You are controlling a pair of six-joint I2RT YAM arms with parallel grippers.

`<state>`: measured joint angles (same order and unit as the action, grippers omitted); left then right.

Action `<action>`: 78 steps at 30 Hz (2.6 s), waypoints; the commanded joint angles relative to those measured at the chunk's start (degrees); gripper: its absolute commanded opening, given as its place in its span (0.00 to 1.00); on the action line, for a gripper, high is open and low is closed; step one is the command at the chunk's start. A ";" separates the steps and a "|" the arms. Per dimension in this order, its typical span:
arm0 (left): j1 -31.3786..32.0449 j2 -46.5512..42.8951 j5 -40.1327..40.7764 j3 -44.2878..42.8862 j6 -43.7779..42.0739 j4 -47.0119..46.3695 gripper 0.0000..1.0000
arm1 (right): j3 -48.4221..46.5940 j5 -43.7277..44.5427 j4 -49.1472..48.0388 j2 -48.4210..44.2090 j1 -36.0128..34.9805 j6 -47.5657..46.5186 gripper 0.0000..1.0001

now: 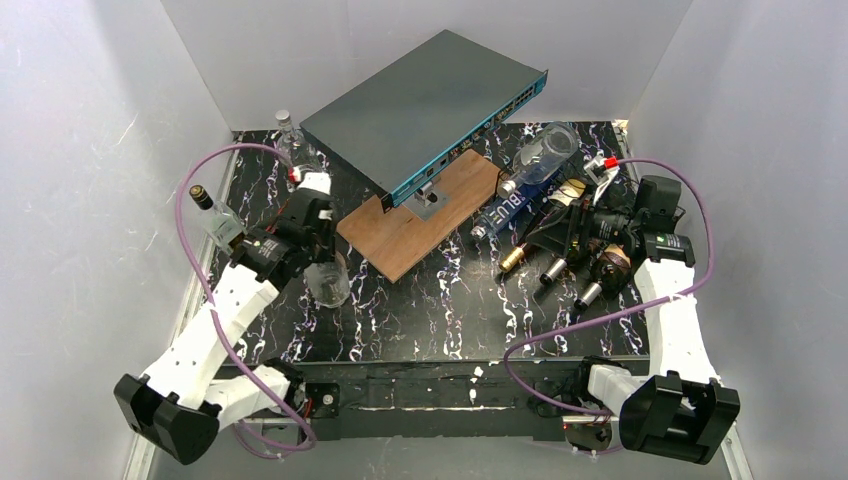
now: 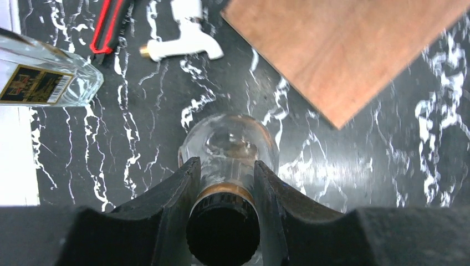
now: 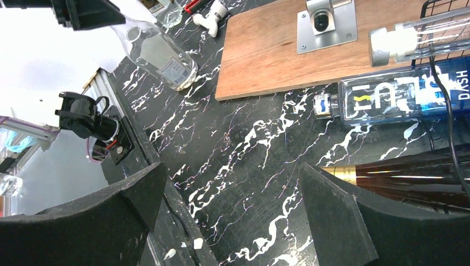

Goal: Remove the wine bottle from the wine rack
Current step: Move the wine bottle to the center of the board, then adjust the wine bottle in the wine rack.

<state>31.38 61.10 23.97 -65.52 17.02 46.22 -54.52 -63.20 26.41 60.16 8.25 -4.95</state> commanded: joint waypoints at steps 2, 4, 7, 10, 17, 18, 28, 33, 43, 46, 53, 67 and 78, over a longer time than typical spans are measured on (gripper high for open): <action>-10.86 -3.81 -2.62 1.55 -4.16 -11.52 0.00 | -0.52 -1.35 -2.15 0.83 0.43 -0.83 0.98; -14.58 -3.24 -3.82 2.14 -4.24 -14.30 0.00 | -0.49 -1.44 -2.16 0.87 0.42 -0.92 0.98; -19.83 -1.67 -5.38 2.88 -4.07 -18.75 0.00 | -0.41 -1.52 -2.16 0.92 0.44 -0.91 0.98; -23.90 0.64 -5.99 2.93 -3.97 -22.16 0.00 | -0.28 -1.64 -2.15 0.79 0.43 -0.94 0.98; -29.00 6.67 -5.99 0.41 -6.61 -28.07 0.00 | -0.14 -1.65 -2.31 0.75 0.42 -1.03 0.98; -29.53 7.55 -6.33 -0.26 -7.04 -28.48 0.00 | -0.15 -1.66 -2.32 0.70 0.42 -1.00 0.98; -32.67 14.60 -8.30 -4.16 -9.51 -33.97 0.00 | -0.39 -1.65 -1.99 0.83 0.49 -1.03 0.98; -34.06 18.44 -8.82 -6.35 -10.80 -36.58 0.00 | -0.50 -1.58 -1.85 1.04 0.50 -1.03 0.98; -35.09 21.65 -11.36 -7.12 -10.87 -39.03 0.09 | -0.85 -1.48 -1.37 1.09 0.65 -1.38 0.98; -35.07 20.42 -11.72 -5.77 -10.06 -38.97 0.30 | -0.87 -1.54 -1.33 1.19 0.64 -1.38 0.98; -35.07 17.33 -13.85 -4.46 -8.11 -35.95 0.65 | -0.85 -1.65 -1.28 1.02 0.63 -1.38 0.98; -35.11 3.56 -22.99 -0.74 -2.67 -21.17 0.98 | -0.87 -2.02 -1.19 -0.22 0.74 -1.38 0.98; -35.07 -10.90 -38.87 6.79 2.88 -14.25 0.98 | -4.95 1.91 7.35 0.80 0.76 -10.60 0.98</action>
<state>-3.42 54.33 -6.98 -61.71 16.80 28.03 -55.68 -62.72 29.89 61.21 8.64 -10.00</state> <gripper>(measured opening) 0.982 0.983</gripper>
